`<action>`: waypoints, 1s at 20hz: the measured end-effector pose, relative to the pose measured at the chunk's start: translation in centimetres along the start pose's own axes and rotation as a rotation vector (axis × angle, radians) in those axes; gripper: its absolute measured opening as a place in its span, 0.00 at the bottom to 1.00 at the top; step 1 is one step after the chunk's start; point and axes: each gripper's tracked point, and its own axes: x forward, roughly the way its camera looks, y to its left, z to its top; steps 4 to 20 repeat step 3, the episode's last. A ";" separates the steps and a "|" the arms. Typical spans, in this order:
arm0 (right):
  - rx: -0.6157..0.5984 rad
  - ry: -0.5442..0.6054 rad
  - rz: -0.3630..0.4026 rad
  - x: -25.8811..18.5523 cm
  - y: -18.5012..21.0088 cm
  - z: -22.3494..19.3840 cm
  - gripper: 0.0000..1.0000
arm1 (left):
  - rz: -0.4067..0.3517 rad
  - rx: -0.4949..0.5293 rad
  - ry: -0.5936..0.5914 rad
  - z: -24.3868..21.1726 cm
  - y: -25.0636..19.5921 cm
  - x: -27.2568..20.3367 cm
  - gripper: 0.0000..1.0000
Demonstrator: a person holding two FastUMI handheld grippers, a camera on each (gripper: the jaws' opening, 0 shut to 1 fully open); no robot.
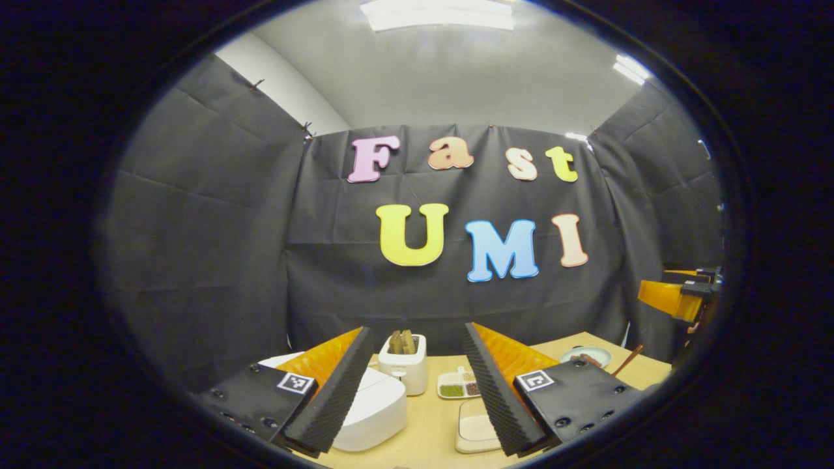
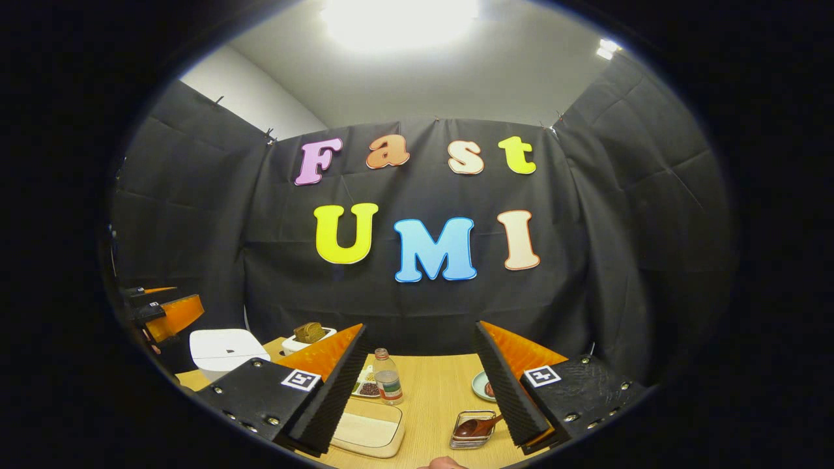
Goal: Close the left gripper, press the button to open the rice cooker; take a wooden spoon from the chopstick holder with the right hand, scoop a spoonful of rice and pour it into the rice cooker, then put the wooden spoon back into the chopstick holder.
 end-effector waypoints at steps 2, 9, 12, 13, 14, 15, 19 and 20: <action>0.007 -0.002 -0.004 0.0 0.1 0.1 0.98 | 0.006 0.000 -0.001 0.1 0.2 0.0 0.99; 0.009 -0.001 -0.007 0.1 0.1 0.1 0.98 | 0.010 -0.003 0.000 0.1 0.2 0.0 0.99; 0.009 -0.001 -0.007 0.1 0.1 0.1 0.98 | 0.010 -0.003 0.000 0.1 0.2 0.0 0.99; 0.009 -0.001 -0.007 0.1 0.1 0.1 0.98 | 0.010 -0.003 0.000 0.1 0.2 0.0 0.99; 0.009 -0.001 -0.007 0.1 0.1 0.1 0.98 | 0.010 -0.003 0.000 0.1 0.2 0.0 0.99; 0.009 -0.001 -0.007 0.1 0.1 0.1 0.98 | 0.010 -0.003 0.000 0.1 0.2 0.0 0.99; 0.009 -0.001 -0.007 0.1 0.1 0.1 0.98 | 0.010 -0.003 0.000 0.1 0.2 0.0 0.99; 0.009 -0.001 -0.007 0.1 0.1 0.1 0.98 | 0.010 -0.003 0.000 0.1 0.2 0.0 0.99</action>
